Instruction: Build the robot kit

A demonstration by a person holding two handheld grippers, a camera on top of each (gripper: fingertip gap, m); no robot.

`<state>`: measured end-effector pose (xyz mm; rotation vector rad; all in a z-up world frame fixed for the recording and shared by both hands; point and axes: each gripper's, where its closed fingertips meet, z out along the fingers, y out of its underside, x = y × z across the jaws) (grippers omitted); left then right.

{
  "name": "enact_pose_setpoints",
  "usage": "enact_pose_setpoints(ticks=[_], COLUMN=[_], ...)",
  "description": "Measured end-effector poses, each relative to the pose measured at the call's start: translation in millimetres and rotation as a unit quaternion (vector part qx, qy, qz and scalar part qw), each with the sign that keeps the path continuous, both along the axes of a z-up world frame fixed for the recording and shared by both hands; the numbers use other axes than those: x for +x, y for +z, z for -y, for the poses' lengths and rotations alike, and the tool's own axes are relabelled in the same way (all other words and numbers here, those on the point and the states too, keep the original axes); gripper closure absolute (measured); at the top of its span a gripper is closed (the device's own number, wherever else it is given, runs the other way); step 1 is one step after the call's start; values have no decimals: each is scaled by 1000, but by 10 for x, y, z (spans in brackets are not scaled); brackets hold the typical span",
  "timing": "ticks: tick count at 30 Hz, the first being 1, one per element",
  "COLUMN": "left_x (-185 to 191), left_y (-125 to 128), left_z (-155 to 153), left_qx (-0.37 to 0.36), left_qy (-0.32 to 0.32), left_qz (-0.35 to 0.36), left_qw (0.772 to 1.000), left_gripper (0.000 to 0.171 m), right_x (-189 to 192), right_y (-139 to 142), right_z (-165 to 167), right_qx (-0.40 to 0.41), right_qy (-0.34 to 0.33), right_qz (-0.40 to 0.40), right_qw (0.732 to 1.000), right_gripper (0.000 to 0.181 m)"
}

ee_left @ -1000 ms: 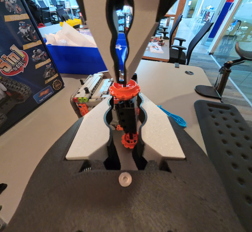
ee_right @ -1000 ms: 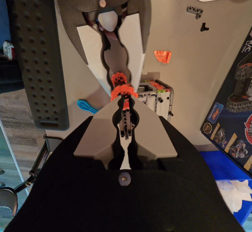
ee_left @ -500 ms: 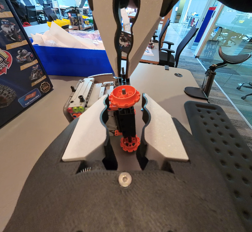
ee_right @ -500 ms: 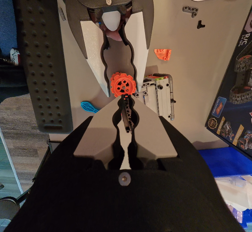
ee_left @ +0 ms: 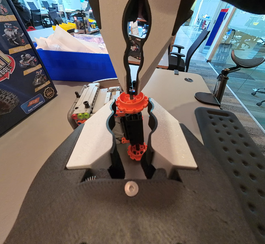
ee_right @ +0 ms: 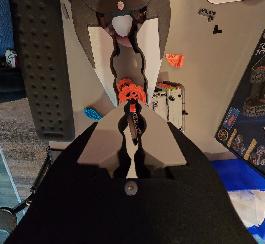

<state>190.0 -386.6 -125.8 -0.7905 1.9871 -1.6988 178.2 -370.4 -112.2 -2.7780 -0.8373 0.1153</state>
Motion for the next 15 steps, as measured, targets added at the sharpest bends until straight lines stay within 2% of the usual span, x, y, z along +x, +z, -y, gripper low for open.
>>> enact_pose_setpoints(ticks=[8, 15], left_x=[1, 11], left_y=[-1, -2], left_z=[0, -13], left_qx=[1, 18], left_qy=[2, 18], left_qz=[2, 13], left_qw=[1000, 1000], left_gripper=[129, 129], right_x=[-1, -2], right_y=[-1, -2], right_z=[-5, -16], right_qx=[-21, -60], right_qy=[37, -31], right_qz=[33, -6], right_qw=[999, 998], right_gripper=[177, 177])
